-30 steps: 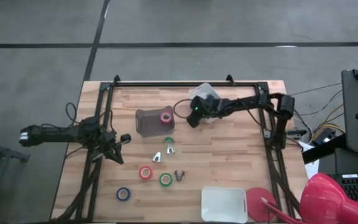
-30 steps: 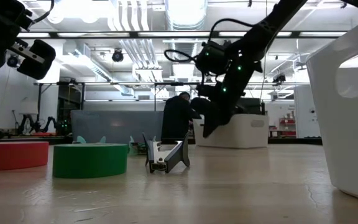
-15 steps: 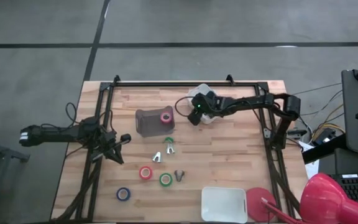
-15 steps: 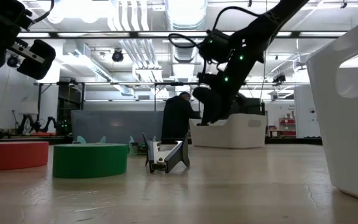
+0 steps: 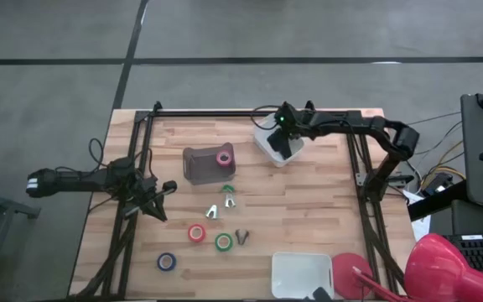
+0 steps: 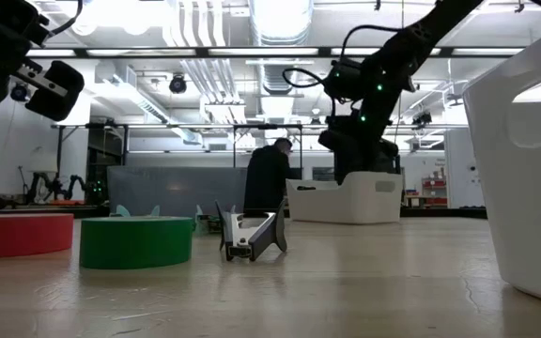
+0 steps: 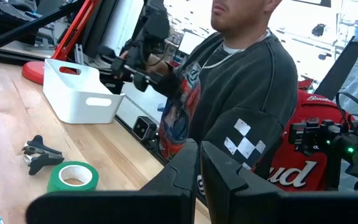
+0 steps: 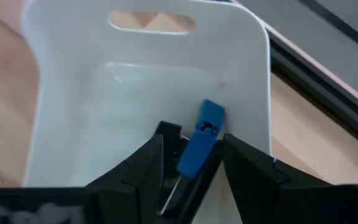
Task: Pick and place Stapler, Stapler remover, tape
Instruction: Adjust the top white bin on the table
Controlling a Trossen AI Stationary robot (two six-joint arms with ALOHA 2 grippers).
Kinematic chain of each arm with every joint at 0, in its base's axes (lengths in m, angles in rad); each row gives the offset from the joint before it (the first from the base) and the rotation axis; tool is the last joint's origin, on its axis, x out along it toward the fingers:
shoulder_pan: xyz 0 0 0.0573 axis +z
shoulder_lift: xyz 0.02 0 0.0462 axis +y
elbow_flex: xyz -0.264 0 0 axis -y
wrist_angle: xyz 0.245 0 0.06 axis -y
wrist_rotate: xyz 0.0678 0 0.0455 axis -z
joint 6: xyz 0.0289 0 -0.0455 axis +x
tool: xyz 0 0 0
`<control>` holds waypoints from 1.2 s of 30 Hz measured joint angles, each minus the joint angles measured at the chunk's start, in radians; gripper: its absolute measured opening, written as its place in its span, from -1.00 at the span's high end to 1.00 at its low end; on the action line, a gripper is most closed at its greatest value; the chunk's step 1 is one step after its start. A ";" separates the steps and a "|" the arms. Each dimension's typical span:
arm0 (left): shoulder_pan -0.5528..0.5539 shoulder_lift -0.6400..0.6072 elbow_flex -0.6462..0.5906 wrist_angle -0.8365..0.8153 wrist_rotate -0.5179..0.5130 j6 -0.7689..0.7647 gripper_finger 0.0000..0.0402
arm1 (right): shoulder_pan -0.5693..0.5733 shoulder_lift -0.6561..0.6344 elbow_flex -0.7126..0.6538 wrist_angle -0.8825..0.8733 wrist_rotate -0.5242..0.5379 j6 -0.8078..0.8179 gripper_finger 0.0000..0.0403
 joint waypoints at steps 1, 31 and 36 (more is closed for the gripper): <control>0.000 0.000 0.000 0.000 0.000 0.000 0.88 | -0.011 0.005 0.000 -0.002 -0.005 -0.004 0.24; 0.000 0.000 0.000 -0.002 0.000 0.000 0.88 | -0.078 -0.011 0.015 -0.059 0.002 -0.021 0.11; 0.000 0.000 0.000 -0.005 0.000 0.000 0.88 | -0.079 0.011 0.015 -0.054 0.006 -0.023 0.08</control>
